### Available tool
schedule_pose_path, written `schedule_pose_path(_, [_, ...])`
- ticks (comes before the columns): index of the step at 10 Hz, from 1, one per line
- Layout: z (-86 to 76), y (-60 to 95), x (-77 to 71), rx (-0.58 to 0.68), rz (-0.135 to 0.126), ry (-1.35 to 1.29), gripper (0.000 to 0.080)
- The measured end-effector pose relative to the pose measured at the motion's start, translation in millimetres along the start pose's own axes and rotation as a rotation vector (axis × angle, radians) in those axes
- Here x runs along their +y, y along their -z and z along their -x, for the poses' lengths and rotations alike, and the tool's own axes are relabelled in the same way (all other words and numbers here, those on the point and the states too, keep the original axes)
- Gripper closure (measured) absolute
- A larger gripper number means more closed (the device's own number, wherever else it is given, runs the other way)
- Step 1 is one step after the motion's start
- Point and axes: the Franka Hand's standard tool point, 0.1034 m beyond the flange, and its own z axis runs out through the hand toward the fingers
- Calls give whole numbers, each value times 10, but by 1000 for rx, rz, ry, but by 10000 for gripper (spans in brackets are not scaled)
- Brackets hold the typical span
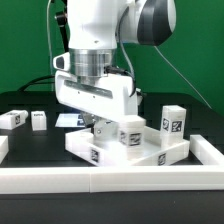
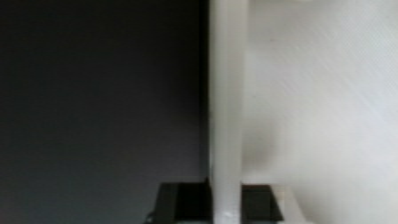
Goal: Assemble square table
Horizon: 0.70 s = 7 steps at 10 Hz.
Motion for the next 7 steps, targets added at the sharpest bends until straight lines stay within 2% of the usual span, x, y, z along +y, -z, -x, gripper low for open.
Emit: schedule_pose_path(7, [-18, -9, 30, -1, 3, 406, 738])
